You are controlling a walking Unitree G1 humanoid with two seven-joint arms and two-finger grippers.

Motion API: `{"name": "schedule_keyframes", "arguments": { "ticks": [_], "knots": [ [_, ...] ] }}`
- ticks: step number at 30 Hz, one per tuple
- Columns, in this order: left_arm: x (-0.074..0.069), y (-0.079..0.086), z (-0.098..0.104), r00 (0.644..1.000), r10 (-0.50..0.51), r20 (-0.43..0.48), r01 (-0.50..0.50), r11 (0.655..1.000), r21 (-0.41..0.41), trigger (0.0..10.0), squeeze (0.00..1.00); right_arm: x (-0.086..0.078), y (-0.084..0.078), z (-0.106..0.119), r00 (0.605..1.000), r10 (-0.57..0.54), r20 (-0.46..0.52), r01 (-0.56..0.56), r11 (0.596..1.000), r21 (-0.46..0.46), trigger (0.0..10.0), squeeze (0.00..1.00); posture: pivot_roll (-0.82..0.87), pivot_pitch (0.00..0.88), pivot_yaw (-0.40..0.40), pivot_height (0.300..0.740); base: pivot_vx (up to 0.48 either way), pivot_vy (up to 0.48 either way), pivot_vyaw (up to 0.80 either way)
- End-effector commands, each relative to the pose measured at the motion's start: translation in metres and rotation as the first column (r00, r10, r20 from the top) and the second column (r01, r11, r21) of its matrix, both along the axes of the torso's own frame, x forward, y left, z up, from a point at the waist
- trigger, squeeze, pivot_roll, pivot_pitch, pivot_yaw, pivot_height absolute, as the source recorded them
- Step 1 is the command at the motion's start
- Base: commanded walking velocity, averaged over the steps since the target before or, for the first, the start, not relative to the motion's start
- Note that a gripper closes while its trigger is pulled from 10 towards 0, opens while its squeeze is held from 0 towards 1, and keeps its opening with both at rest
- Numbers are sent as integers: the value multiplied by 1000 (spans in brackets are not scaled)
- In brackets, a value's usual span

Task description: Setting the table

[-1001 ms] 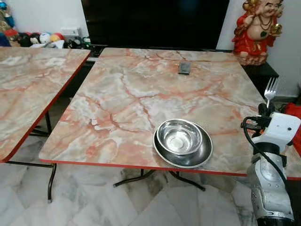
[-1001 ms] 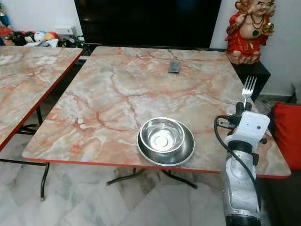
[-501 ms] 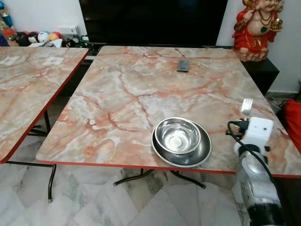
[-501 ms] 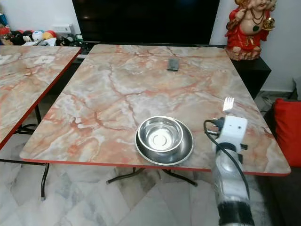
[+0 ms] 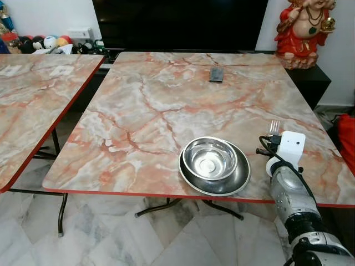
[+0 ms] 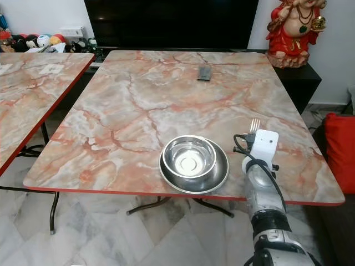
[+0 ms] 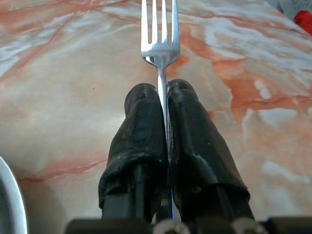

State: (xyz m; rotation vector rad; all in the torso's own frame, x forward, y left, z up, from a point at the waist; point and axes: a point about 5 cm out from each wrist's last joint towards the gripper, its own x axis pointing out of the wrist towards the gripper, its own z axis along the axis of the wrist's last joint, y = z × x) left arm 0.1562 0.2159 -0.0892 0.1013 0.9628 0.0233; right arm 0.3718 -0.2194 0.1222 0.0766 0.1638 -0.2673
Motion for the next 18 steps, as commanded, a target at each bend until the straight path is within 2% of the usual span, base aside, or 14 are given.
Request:
{"name": "schedule_keyframes", "arguments": {
  "ticks": [1,18],
  "knots": [
    [-7,2,-3,1000,7,-31,-7,1000,2,10000,0,2,-1,1,1000,-4,4,4,1000,4,10000,0,-9,115,24,740,0,0,0],
    [-7,6,-2,1000,8,-30,-8,1000,8,10000,0,4,11,-11,994,92,-58,-94,995,-31,10000,0,7,111,29,740,0,0,0]
  ]
}}
